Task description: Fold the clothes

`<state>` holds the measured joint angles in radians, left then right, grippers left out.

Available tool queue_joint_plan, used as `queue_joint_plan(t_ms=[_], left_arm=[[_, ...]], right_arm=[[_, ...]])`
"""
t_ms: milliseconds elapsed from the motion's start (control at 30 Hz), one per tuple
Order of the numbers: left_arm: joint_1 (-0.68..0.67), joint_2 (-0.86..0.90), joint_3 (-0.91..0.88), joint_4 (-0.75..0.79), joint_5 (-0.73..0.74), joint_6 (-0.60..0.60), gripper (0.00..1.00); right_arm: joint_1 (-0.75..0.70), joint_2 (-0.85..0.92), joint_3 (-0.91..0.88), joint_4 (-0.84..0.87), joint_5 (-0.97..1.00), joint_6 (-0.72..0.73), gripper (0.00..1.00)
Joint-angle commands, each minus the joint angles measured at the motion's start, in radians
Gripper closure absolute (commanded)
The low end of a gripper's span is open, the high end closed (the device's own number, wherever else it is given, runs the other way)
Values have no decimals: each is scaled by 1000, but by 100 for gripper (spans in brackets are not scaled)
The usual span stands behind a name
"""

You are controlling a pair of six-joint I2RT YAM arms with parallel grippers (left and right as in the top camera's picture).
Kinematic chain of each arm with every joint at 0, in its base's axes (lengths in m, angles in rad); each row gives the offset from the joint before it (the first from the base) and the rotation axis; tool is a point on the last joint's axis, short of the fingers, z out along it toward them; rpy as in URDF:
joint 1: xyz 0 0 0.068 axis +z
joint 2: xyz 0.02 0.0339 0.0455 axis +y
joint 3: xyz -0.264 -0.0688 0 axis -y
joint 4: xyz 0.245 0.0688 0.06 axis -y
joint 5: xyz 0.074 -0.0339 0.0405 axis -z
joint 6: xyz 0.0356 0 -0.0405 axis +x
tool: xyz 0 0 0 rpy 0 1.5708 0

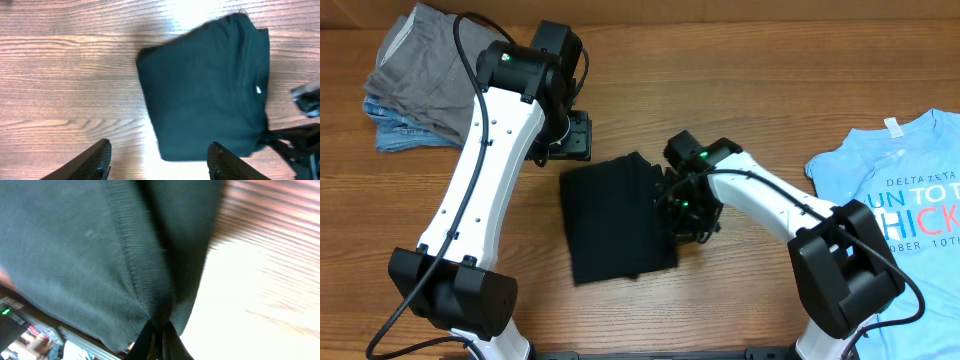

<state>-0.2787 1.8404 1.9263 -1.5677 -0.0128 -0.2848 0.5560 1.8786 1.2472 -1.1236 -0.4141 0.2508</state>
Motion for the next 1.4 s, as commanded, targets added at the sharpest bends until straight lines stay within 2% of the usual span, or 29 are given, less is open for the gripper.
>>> queue_joint_plan(t_ms=[0,67,200,300,433,533,700,967,1000,1067,1133,1167,1367], left_arm=[[3,-2,-29,13,-13,16,35],[3,-2,-54,23,-11,15,35],[3,-2,-125,55,6,15,36],[3,-2,-198,103,6,14,36],[4,-1,-320,206,6,-8,35],[4,-1,-408,304,10,-8,35],[4,-1,-546,470,10,-8,40],[4,-1,-653,628,5,2,49],[4,-1,-661,638,5,6,50],[4,-1,-682,661,3,27,51],[4,-1,-692,668,-8,28,52],[4,-1,-695,668,-15,27,53],[5,0,-698,669,-46,31,53]], right_arm=[[-2,-8,22,-32,75,42,85],[-2,-8,22,-47,88,42,78],[-49,-8,42,-39,208,68,79],[-118,-8,78,10,203,43,80],[-206,-8,89,183,-24,-55,77],[-222,-6,81,322,-138,-125,66],[-187,37,81,431,-165,-113,61],[-156,173,81,533,-194,50,61],[-156,180,81,544,-219,50,62],[-156,187,81,587,-317,28,71],[-157,182,85,594,-344,27,92],[-161,179,86,593,-352,28,96],[-206,130,89,544,-349,31,96]])
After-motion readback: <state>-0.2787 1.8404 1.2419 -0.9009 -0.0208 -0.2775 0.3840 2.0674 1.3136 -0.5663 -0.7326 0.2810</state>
